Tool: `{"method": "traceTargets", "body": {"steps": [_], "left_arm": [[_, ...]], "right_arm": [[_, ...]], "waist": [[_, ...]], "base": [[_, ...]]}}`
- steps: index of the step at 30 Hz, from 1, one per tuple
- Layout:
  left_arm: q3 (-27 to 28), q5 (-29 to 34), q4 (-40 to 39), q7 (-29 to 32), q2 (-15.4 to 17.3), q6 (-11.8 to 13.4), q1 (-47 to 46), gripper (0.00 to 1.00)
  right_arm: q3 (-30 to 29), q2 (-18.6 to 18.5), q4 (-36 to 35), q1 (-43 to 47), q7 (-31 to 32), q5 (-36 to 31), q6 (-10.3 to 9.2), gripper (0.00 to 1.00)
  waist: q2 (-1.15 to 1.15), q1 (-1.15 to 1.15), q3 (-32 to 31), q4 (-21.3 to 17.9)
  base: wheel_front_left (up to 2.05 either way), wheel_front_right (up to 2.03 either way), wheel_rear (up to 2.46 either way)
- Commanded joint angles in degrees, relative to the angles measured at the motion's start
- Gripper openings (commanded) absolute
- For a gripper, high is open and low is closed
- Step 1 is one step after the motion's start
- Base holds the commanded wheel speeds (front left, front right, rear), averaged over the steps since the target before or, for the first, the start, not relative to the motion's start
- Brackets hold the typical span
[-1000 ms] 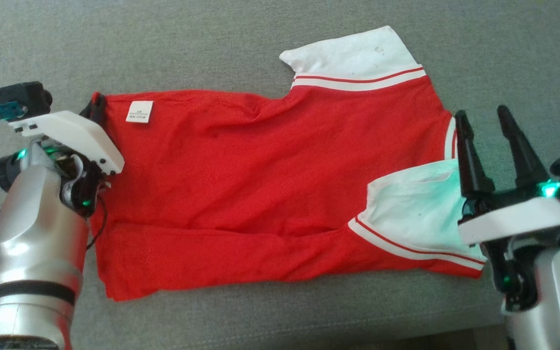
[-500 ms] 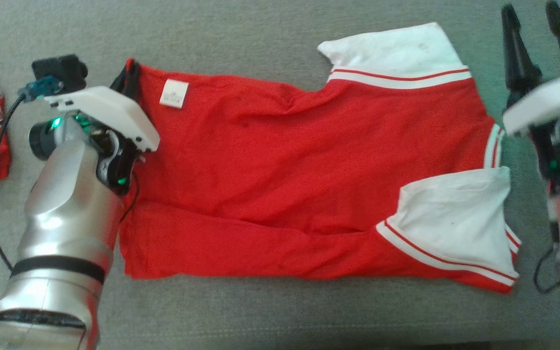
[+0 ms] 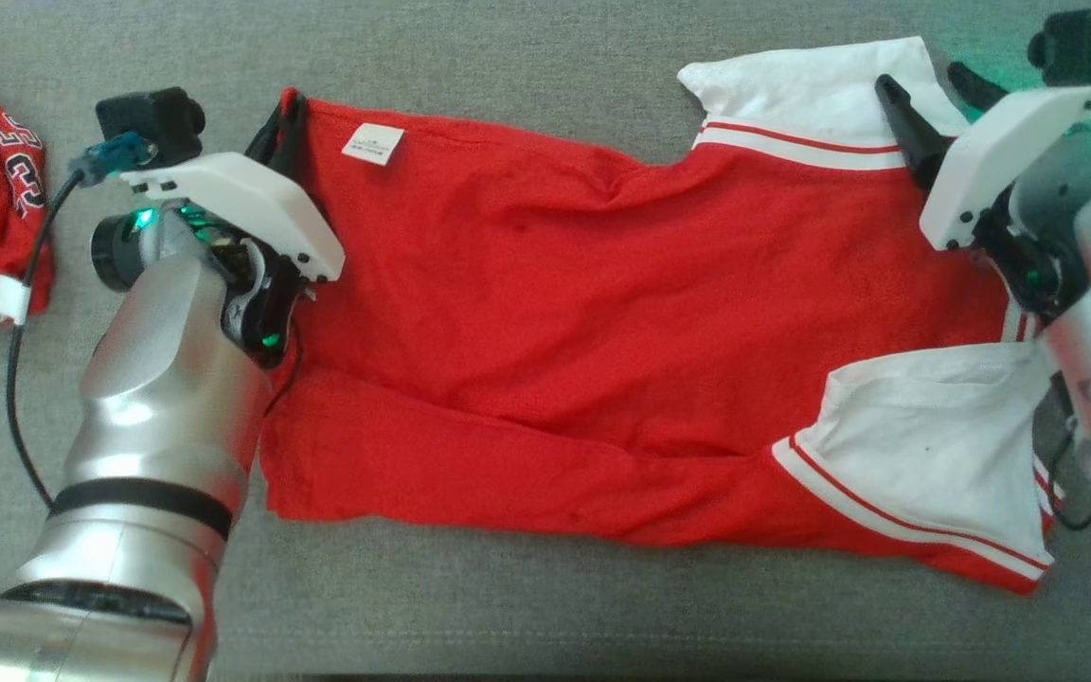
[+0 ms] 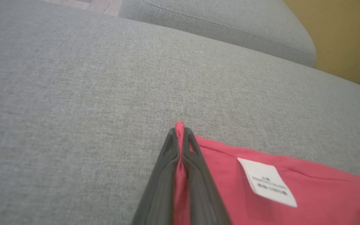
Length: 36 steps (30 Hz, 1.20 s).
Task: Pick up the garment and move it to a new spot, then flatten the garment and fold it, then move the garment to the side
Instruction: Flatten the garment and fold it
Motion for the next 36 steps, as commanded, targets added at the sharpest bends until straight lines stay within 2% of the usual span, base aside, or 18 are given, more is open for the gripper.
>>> {"method": "traceTargets", "body": {"steps": [1,2,3,11,19,29,36], "left_arm": [[0.94,-0.55,-1.13,-0.63,1.79,-0.18,-2.41,0.00],[0.81,-0.75,-0.99,-0.77,1.76,-0.23,-2.44,0.00],[0.67,-0.94,-0.86,-0.92,1.74,-0.27,-2.47,0.00],[-0.06,-2.33,-0.76,-2.92,2.52,-0.45,-1.88,0.00],[0.41,-3.75,-5.36,-5.20,4.85,-0.49,2.40,0.00],[2.29,-6.58,-14.57,-4.39,7.50,-0.03,9.70,0.00],[4.12,-9.29,-25.21,-0.50,9.54,1.73,15.80,0.00]], "right_arm": [[1.44,-0.66,-1.18,-1.12,0.41,0.91,0.41,0.80],[2.29,-0.97,-1.03,-1.29,0.41,2.02,0.41,0.43],[3.18,-1.37,-0.87,-1.44,0.39,2.94,0.41,0.01],[6.45,-3.75,-1.87,-2.63,-7.31,7.75,0.41,0.00],[8.24,-7.05,-8.04,1.13,-13.60,12.21,0.41,0.00],[7.18,-10.06,-19.47,9.92,-16.21,16.26,0.41,0.00],[3.63,-11.81,-26.73,15.80,-15.56,16.21,0.41,0.00]], "waist": [[0.00,0.00,-0.02,-0.01],[0.00,0.00,-0.02,0.02],[0.00,0.00,-0.04,0.03],[0.00,0.00,-0.97,-0.18],[0.00,0.00,-3.92,-1.18],[0.00,0.00,-6.01,-2.82],[0.00,0.00,-6.94,-3.38]], "base": [[0.00,0.00,0.00],[0.00,0.00,0.00],[0.00,0.00,0.00],[0.00,0.00,0.00],[0.00,0.00,0.00],[0.00,0.00,0.00],[0.00,0.00,0.00]]}}
